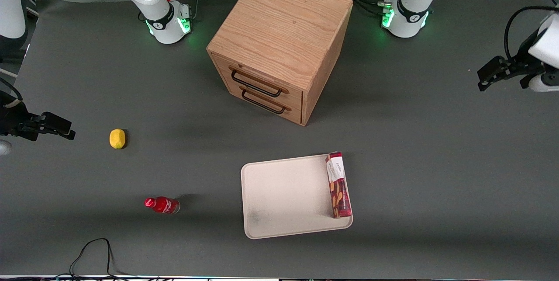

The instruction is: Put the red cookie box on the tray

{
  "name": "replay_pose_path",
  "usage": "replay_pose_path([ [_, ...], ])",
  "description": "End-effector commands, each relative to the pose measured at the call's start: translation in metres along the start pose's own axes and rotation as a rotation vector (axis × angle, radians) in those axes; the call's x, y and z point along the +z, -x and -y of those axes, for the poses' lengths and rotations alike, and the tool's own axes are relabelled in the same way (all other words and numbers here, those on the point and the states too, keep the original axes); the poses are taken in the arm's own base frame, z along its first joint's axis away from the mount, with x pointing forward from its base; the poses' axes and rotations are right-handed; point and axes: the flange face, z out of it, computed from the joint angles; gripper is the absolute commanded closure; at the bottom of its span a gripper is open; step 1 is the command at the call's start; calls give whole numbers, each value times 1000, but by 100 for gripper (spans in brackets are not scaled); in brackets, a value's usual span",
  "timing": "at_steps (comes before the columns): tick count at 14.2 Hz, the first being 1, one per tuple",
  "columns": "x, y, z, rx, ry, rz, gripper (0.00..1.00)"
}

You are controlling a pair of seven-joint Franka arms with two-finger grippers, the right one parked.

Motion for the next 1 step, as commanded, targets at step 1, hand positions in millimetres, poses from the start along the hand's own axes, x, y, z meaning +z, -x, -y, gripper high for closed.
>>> replay_pose_path([
  [1, 5, 7, -4, 23, 52, 18, 0],
])
